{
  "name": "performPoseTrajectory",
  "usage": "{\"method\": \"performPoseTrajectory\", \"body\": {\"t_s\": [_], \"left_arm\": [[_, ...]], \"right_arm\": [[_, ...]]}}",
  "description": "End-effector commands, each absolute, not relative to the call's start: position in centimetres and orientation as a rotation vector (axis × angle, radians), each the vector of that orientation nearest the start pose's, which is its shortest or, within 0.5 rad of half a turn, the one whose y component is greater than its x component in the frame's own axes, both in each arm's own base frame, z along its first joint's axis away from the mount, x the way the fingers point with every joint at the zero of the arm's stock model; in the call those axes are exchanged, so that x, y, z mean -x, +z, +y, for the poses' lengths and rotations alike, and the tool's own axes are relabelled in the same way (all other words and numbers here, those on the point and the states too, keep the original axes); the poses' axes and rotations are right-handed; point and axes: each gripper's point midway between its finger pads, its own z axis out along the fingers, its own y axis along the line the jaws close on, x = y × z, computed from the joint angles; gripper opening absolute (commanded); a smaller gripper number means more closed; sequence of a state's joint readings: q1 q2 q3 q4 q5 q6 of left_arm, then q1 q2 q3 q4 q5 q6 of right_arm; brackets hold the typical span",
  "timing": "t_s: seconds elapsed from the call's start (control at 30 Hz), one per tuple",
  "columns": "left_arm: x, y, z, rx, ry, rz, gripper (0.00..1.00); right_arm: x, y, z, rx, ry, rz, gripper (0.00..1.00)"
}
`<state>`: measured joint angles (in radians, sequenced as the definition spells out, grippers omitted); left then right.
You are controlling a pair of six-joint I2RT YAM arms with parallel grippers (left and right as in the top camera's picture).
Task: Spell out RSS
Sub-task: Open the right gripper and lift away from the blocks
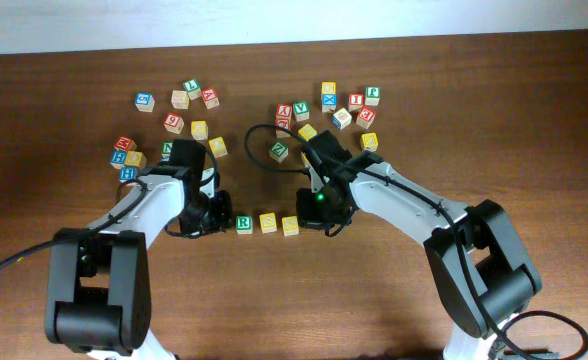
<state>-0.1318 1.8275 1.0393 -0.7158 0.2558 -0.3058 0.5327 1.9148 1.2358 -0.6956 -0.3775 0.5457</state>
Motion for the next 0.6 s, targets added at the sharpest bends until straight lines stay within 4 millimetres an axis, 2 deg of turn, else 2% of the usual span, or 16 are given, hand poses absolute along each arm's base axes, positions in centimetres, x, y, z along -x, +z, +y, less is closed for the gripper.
{"method": "performPoseTrajectory", "body": {"t_s": [0.0,0.13,0.27,0.37,0.57], "left_arm": [[-30.1,-1.1,-9.1,0.250,-0.453,3.133,0.00],[-30.0,-0.9,-9.6,0.249,-0.504,3.132,0.00],[-30.0,-0.9,-9.6,0.250,-0.506,3.134,0.00],[-29.9,-0.7,-10.2,0.249,-0.567,3.132,0.00],[-29.8,-0.7,-10.3,0.249,-0.573,3.135,0.00]], "right_arm": [[-29.3,1.0,24.2,0.002,0.610,3.132,0.04],[-29.1,-0.4,24.5,-0.002,0.629,3.163,0.04],[-29.2,-0.2,25.4,0.011,0.700,3.150,0.04],[-29.0,-0.1,25.6,0.001,0.707,3.154,0.04],[-28.6,0.0,26.4,-0.001,0.731,3.160,0.04]]}}
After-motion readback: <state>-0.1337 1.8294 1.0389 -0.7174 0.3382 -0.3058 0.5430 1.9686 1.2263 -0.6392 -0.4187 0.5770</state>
